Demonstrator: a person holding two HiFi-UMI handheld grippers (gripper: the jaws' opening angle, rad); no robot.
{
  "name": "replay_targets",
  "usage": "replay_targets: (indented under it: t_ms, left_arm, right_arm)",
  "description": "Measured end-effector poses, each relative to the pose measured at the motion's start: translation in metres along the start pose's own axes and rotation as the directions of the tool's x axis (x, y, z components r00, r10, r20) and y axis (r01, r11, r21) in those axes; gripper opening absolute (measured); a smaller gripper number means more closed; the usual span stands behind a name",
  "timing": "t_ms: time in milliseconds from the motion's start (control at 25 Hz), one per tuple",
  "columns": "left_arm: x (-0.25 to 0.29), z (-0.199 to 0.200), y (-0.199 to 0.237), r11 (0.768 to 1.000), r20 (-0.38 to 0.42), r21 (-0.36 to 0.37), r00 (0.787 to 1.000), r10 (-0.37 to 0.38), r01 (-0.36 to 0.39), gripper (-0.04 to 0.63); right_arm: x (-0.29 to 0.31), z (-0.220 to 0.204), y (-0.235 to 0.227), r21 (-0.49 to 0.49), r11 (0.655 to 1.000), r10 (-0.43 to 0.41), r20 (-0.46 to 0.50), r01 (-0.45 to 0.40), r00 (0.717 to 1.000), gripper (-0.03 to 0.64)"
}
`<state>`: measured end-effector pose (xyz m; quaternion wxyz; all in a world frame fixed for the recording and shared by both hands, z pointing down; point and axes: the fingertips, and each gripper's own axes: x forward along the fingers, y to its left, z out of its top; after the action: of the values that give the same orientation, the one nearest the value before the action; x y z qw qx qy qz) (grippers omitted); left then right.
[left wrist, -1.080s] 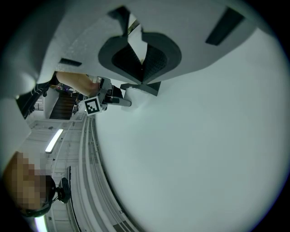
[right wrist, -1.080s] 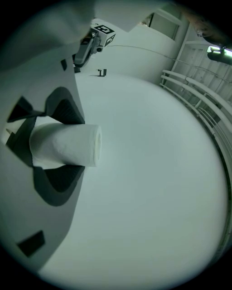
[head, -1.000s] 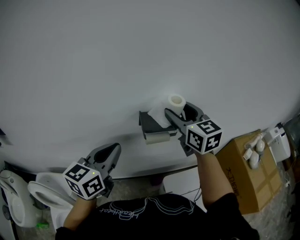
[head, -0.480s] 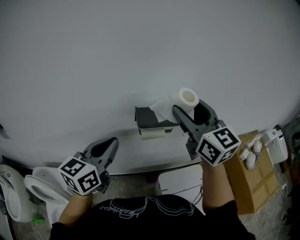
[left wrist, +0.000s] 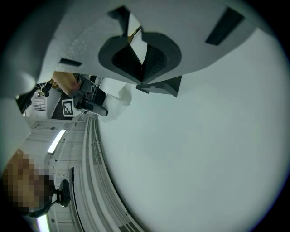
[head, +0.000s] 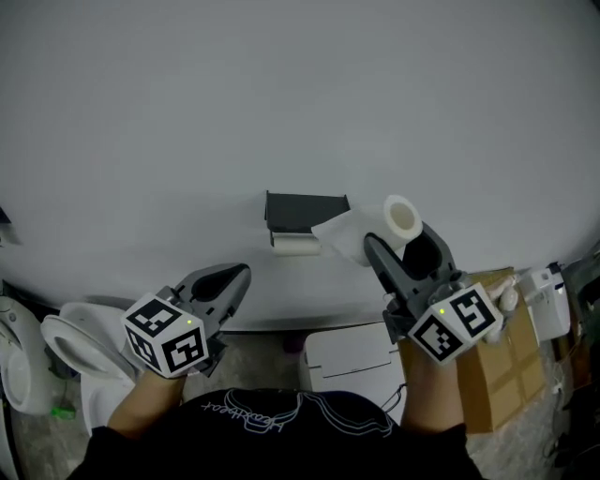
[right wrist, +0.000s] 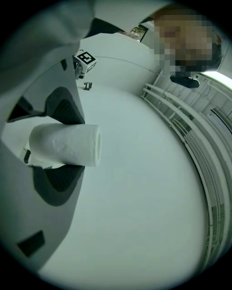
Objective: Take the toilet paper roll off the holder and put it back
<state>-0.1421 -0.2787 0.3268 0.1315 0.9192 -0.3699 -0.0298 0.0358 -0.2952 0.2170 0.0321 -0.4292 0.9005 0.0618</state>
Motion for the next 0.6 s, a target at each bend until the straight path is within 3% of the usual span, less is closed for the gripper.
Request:
replay_targets:
  t_ms: [160, 600]
  left_arm:
    - [0.000, -0.005, -0.017, 1.000, -0.005, -0.017, 1.000, 0.002, -0.002, 0.005]
    - [-0.002, -0.019, -0.063, 0.999, -0.024, -0.035, 1.000, 0.000, -0.001, 0.005]
  right_arm:
    - [-0.021, -0.018, 0.007, 0.082, 0.996, 0.024, -0.022, -0.022, 0.999, 0.279]
    - [-0.064, -0.075, 0.020, 0.132, 0.991, 0.042, -0.109, -0.027, 0.993, 0.279]
